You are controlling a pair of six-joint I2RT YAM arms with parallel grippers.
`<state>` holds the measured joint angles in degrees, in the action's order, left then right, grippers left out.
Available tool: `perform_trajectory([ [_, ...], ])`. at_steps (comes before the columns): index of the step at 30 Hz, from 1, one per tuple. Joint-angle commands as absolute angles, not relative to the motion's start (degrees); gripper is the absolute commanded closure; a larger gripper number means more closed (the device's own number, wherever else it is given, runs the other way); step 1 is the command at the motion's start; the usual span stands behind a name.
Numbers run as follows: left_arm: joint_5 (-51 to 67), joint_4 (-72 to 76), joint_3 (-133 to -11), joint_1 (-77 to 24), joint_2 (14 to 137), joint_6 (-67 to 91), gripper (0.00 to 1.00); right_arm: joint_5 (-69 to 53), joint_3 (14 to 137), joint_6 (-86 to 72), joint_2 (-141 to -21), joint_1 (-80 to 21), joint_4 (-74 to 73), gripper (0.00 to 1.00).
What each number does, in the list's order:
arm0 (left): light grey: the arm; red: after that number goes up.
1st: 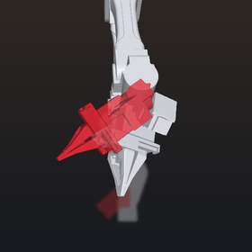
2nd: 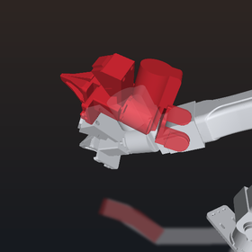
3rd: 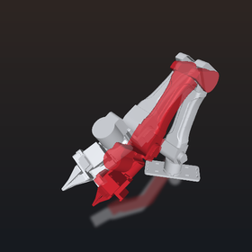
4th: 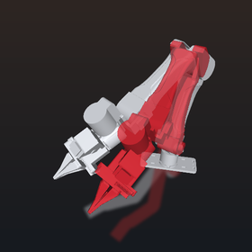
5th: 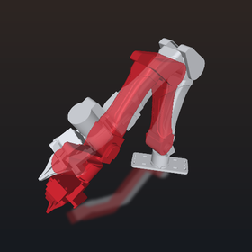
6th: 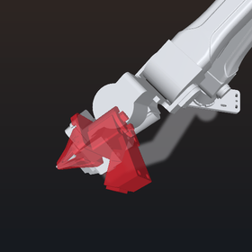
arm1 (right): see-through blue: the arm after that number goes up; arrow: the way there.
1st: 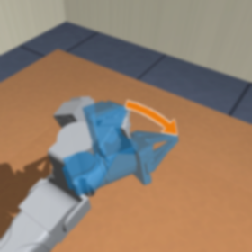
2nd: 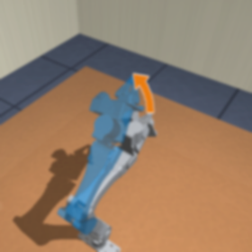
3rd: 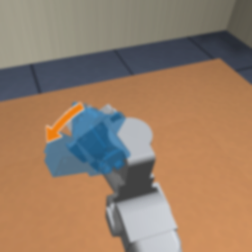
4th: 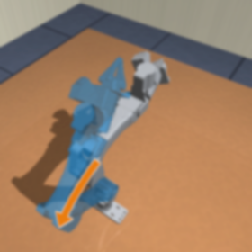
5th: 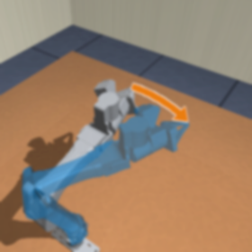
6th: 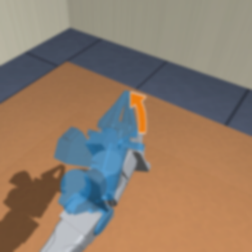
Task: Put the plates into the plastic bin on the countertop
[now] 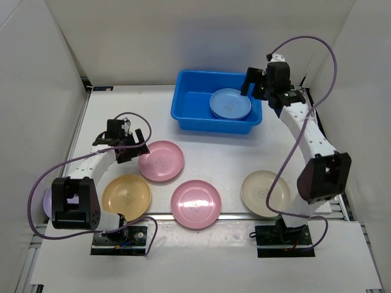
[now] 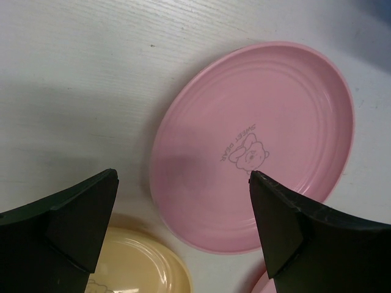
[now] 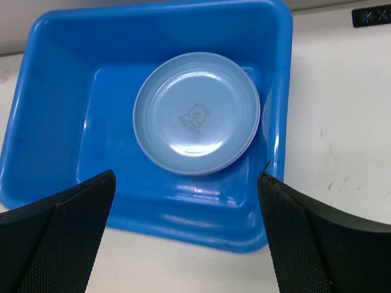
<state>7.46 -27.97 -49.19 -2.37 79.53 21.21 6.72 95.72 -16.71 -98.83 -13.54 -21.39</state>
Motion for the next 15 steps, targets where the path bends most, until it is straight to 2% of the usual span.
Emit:
perform_trajectory([
  [1, 6.34, -27.16, -48.6, -2.64, 79.1, 20.83, 0.01, 3.6, 88.43, -17.57, -92.49, -13.01, -16.88, 0.01],
  [5, 5.27, -26.89, -48.25, -2.72, 81.21, 21.36, 0.04, 1.42, 81.4, -19.68, -85.97, -11.61, -15.47, 0.01],
  [11, 2.29, -23.92, -47.64, -4.57, 87.18, 22.24, 0.17, -3.94, 72.08, -22.85, -79.63, -8.44, -14.06, 0.01],
  [15, 0.7, -21.45, -46.23, -6.24, 89.99, 22.94, 0.3, -4.83, 69.18, -25.66, -76.65, -8.09, -12.49, 0.01],
])
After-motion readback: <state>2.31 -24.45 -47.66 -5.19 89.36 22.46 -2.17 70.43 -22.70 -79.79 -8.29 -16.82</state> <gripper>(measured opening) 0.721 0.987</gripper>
